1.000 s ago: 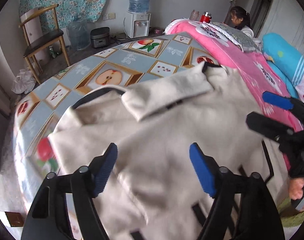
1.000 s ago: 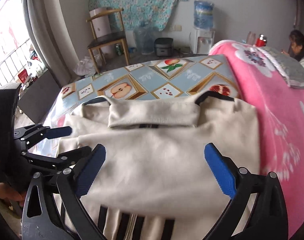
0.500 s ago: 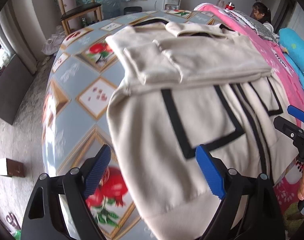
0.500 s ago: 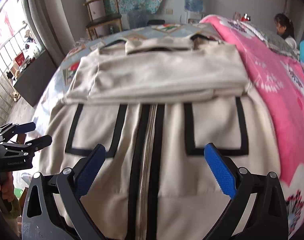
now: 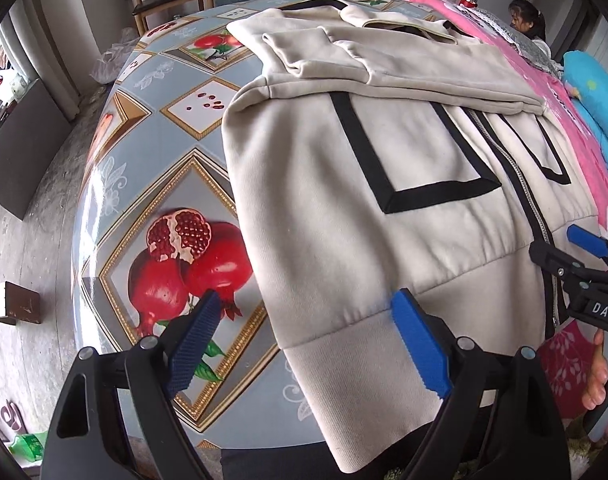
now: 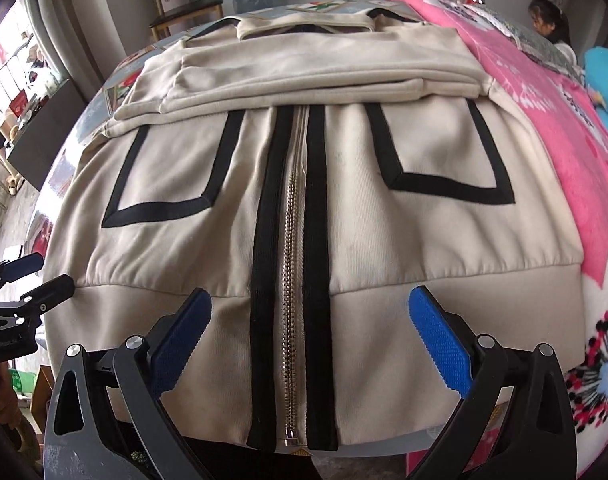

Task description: Fold large clothes

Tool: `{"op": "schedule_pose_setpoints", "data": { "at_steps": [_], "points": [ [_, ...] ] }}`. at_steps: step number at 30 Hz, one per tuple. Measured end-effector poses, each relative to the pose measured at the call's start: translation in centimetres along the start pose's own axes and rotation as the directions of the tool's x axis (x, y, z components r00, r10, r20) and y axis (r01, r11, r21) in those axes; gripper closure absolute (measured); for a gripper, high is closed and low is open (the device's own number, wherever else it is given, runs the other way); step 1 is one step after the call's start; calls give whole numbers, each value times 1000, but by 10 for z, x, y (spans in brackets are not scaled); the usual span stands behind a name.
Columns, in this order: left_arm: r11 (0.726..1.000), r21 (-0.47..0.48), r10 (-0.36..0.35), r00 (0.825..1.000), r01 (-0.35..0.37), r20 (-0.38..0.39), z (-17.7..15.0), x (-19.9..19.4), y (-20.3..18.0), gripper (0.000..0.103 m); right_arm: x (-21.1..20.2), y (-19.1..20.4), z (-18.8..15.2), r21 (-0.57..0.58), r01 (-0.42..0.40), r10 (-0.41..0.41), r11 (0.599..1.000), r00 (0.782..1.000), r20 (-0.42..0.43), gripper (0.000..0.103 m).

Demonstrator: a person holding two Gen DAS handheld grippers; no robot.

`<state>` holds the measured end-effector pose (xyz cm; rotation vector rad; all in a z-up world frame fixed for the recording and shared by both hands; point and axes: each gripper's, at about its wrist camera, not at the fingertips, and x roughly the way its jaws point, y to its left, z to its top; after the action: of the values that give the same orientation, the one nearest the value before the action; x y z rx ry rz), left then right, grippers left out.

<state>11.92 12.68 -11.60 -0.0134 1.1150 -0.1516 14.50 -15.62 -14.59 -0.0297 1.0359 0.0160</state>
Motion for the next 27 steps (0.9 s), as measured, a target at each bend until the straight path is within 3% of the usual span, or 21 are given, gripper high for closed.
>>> {"op": "schedule_pose_setpoints", "data": {
  "at_steps": [19,27],
  "points": [
    [999,-37,12,1000,-12,1,0,4,5,7,6,-5,-9,11,-9,8,1000,1000,22,6],
    [997,-70,-22,992,31,124,-6,-22,22,7,5,-6,-13,-13,-17,17,1000,999,49,6]
  ]
}}
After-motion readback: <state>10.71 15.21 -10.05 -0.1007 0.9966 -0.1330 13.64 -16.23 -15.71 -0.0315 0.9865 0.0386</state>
